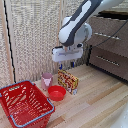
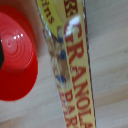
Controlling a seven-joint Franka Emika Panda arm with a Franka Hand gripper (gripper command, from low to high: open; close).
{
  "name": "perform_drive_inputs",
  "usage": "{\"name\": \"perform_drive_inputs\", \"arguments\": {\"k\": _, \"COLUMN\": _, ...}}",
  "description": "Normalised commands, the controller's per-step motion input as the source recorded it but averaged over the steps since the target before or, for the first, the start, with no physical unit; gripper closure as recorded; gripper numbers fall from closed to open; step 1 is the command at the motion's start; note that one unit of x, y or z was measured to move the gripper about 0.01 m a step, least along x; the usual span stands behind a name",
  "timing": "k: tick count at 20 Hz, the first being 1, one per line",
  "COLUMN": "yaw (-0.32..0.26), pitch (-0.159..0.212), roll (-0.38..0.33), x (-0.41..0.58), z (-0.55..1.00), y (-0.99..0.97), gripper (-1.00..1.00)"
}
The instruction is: Meticulously direct the gripper system near the nourishment stick. Grapple the nourishment stick firmly with the gripper system. Progress with the gripper system grasping the stick toward the storage box. Tenderly permit the nourishment stick to descend into the box.
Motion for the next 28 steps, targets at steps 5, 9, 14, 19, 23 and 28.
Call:
{"name": "perform_drive_inputs", "arguments": {"k": 5, "yaw": 0.137, "pitch": 0.015, "roll": -0.058, "x": 0.041, "z": -0.42, "y": -0.11, "gripper": -1.00}}
{"name": "perform_drive_inputs", "arguments": {"k": 9, "yaw": 0.133, "pitch": 0.000, "roll": -0.047, "x": 0.099, "z": -0.24, "y": -0.08, "gripper": 1.00}}
{"name": "perform_drive_inputs", "arguments": {"k": 14, "yaw": 0.038, "pitch": 0.002, "roll": -0.010, "x": 0.026, "z": -0.06, "y": 0.00, "gripper": 1.00}}
{"name": "perform_drive_inputs", "arguments": {"k": 19, "yaw": 0.000, "pitch": -0.010, "roll": 0.000, "x": 0.000, "z": 0.00, "y": 0.00, "gripper": 1.00}}
{"name": "perform_drive_inputs", "arguments": {"k": 23, "yaw": -0.030, "pitch": 0.000, "roll": 0.004, "x": 0.000, "z": 0.09, "y": 0.00, "gripper": 1.00}}
{"name": "perform_drive_inputs", "arguments": {"k": 28, "yaw": -0.004, "pitch": 0.010, "roll": 0.052, "x": 0.010, "z": 0.70, "y": -0.06, "gripper": 1.00}}
